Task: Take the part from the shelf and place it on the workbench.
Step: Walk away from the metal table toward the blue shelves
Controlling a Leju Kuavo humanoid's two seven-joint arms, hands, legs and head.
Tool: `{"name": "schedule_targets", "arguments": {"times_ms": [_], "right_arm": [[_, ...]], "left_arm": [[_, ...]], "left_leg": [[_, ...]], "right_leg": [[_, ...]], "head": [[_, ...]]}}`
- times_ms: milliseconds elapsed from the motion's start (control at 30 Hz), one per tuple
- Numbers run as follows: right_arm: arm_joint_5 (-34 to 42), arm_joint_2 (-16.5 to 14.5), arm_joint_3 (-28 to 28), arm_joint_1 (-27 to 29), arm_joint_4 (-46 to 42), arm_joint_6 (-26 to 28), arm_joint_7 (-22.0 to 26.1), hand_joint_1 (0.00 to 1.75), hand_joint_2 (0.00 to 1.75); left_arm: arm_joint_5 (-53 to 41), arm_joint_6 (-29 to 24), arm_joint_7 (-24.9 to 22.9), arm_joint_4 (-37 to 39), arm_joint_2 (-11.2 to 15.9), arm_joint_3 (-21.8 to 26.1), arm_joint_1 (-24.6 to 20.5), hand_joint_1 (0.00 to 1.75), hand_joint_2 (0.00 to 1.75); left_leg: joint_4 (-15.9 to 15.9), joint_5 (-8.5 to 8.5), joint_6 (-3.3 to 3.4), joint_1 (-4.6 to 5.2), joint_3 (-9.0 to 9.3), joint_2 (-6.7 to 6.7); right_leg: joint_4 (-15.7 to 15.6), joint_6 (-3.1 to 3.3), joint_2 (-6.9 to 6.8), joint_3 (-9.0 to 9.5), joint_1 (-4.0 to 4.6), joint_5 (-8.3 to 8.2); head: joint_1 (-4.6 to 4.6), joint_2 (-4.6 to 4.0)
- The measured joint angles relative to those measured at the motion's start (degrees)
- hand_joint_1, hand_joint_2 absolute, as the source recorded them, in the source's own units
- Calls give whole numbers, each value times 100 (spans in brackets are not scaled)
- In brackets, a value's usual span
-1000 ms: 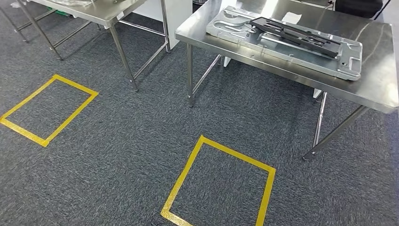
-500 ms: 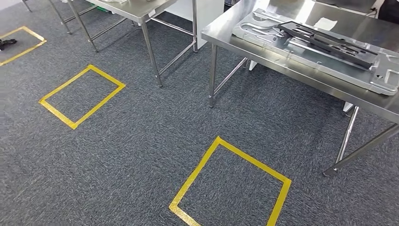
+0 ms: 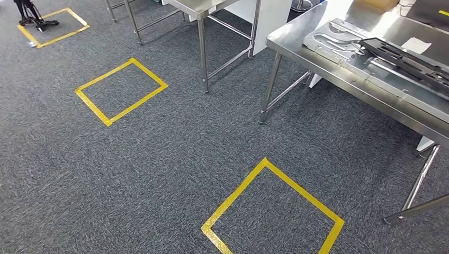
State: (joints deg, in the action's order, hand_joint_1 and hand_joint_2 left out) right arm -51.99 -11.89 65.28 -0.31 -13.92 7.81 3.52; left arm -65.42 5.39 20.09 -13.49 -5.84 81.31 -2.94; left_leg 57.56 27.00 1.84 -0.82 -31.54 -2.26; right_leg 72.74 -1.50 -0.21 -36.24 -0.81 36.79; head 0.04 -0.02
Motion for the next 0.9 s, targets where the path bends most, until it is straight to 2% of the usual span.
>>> {"name": "schedule_targets", "arguments": {"times_ms": [33,67,100,133,167,200,233,267,300,333,367,400,433,467,500,533,567,633,667,700,767,833,900], "right_arm": [[-16,1,-1,1,0,-1,0,0,0],[-36,2,-1,4,0,0,0,0,0],[-52,4,0,8,0,2,1,0,0],[-67,6,0,10,0,4,4,0,0],[-79,7,1,9,0,8,8,0,0],[-89,8,1,3,0,11,11,0,0],[-98,8,1,-7,0,17,16,0,0],[-110,6,1,-16,0,24,17,0,0],[-131,4,1,-22,0,34,19,0,0],[-157,1,0,-22,0,50,19,0,0],[-197,-4,-2,-18,1,70,15,0,0],[-242,-10,-10,-15,3,93,9,0,0],[-287,-18,-26,-16,8,119,0,0,0],[-329,-28,-46,-24,14,140,-13,0,0],[-361,-39,-68,-40,22,156,-24,0,0],[-382,-52,-86,-59,29,169,-33,0,0],[-398,-64,-102,-79,34,177,-38,0,0],[-434,-84,-132,-110,43,188,-26,0,0],[-456,-89,-150,-125,46,192,-9,0,0],[-476,-91,-168,-144,49,196,17,0,0],[-504,-92,-207,-185,53,196,75,0,0],[-514,-90,-228,-202,55,176,114,0,0],[-511,-83,-231,-193,55,136,126,0,0]], "left_arm": [[-1,3,-2,0,0,0,1,0,0],[-2,8,-2,0,-1,1,0,0,0],[-3,16,-2,0,-3,1,-4,0,0],[-4,27,-2,0,-5,1,-12,0,0],[-4,38,-2,0,-7,1,-17,0,0],[-4,48,-2,0,-7,1,-16,0,0],[-3,56,-2,0,-5,1,-10,0,0],[1,67,-2,1,-3,1,2,0,0],[9,79,-3,1,-1,1,10,0,0],[28,94,-6,2,7,2,8,0,0],[61,113,-13,2,22,5,-2,0,0],[101,134,-25,2,45,11,-17,0,0],[146,157,-40,2,78,20,-30,0,0],[185,181,-58,2,114,31,-33,0,0],[209,201,-76,2,151,43,-29,0,0],[223,215,-91,2,186,54,-24,0,0],[231,222,-104,2,218,63,-23,0,0],[251,231,-132,2,266,82,-41,0,0],[269,234,-146,2,285,98,-50,0,0],[284,240,-161,2,298,117,-53,0,0],[294,261,-176,2,318,150,-44,0,0],[261,283,-156,2,324,161,-49,0,0],[202,285,-117,2,317,161,-69,0,0]], "left_leg": [[8,1,-4,0,5,-70],[19,3,-12,0,8,-142],[37,7,-33,8,2,-208],[52,8,-64,11,-14,-271],[62,3,-102,10,-37,-329],[62,-7,-147,8,-61,-386],[50,-22,-191,0,-80,-446],[65,-16,-222,-6,-94,-427],[139,38,-248,-2,-132,-326],[320,159,-268,2,-214,-180],[631,345,-283,2,-352,-8],[1020,551,-302,3,-534,106],[1392,713,-322,-1,-703,153],[1630,780,-338,-4,-805,174],[1650,732,-346,-7,-796,187],[1437,586,-347,-8,-670,208],[1050,390,-340,-8,-454,270],[318,145,-287,17,-64,485],[125,105,-254,31,28,555],[67,113,-221,48,41,568],[40,80,-156,43,28,451],[-4,29,-79,24,35,349],[-17,-6,-28,22,12,247]], "right_leg": [[-249,11,28,102,-3,-201],[-629,30,105,267,-7,-436],[-998,55,241,426,-12,-601],[-1276,77,352,539,-14,-702],[-1431,97,431,598,-10,-734],[-1472,115,450,608,0,-718],[-1491,140,388,611,-3,-731],[-1517,174,321,624,-8,-749],[-1545,217,253,638,-18,-766],[-1572,256,174,647,-27,-781],[-1582,284,90,650,-19,-784],[-1582,303,9,646,-5,-779],[-1578,312,-76,641,8,-774],[-1576,317,-158,640,17,-768],[-1573,317,-230,642,21,-762],[-1568,313,-297,649,23,-753],[-1560,300,-359,661,24,-741],[-1536,252,-471,687,53,-705],[-1527,225,-519,701,68,-689],[-1526,196,-562,713,81,-681],[-1527,134,-610,736,71,-663],[-1326,64,-391,658,46,-488],[-665,29,-88,344,26,-96]], "head": [[1,1],[2,1],[2,1],[-2,1],[-1,1],[-2,1],[-1,2],[1,1],[-13,1],[-31,1],[-50,1],[-67,1],[-73,2],[-73,2],[-73,2],[-73,2],[-74,2],[-69,1],[-59,1],[-49,1],[-38,2],[-28,2],[-14,1]]}}
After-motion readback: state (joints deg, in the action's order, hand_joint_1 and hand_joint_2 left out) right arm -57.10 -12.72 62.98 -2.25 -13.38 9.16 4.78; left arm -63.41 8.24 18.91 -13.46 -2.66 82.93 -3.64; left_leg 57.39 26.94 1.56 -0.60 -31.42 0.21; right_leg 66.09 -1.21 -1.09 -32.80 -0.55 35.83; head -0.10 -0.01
